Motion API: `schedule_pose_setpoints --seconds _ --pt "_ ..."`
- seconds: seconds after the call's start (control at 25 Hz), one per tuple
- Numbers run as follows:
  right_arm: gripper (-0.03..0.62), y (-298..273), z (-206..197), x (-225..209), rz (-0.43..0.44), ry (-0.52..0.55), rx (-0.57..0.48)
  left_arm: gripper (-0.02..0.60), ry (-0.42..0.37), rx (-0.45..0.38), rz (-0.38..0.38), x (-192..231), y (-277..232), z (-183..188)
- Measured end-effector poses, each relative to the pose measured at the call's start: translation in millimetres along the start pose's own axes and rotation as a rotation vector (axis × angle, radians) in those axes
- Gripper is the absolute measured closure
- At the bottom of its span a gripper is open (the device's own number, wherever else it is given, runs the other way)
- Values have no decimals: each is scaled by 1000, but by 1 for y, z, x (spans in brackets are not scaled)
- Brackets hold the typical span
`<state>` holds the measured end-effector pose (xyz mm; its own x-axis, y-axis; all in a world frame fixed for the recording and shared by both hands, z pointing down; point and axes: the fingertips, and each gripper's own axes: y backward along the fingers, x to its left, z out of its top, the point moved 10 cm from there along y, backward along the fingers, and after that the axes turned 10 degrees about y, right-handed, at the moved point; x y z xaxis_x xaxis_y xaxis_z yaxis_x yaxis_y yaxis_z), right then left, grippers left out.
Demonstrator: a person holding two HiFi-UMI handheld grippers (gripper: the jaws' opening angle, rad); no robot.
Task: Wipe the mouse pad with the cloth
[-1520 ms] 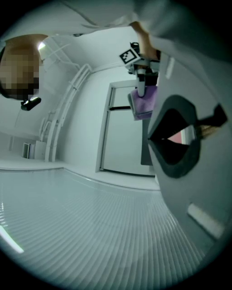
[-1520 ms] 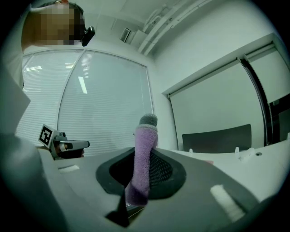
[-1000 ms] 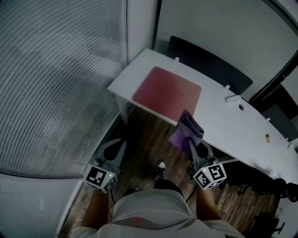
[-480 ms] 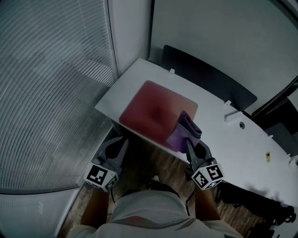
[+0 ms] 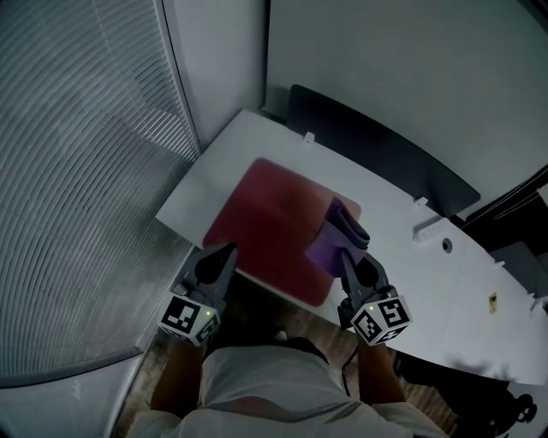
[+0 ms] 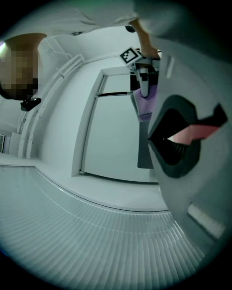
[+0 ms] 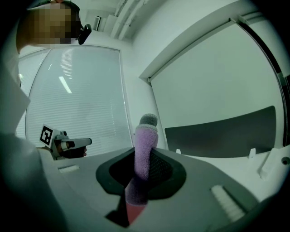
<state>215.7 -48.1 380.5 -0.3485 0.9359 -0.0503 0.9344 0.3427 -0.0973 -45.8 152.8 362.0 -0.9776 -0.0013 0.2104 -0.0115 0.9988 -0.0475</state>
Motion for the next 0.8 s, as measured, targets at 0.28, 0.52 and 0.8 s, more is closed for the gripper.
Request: schedule_pose_setpoints --seconds 0.28,0.52,0.8 --pt "537 -86 -16 11 -57 -14 66 580 15 21 -80 95 -47 0" --pt "537 -173 -17 27 -124 -79 116 579 34 59 -174 184 -81 16" --pt "537 -261 -28 27 -79 -163 194 580 44 115 -215 234 -103 4"
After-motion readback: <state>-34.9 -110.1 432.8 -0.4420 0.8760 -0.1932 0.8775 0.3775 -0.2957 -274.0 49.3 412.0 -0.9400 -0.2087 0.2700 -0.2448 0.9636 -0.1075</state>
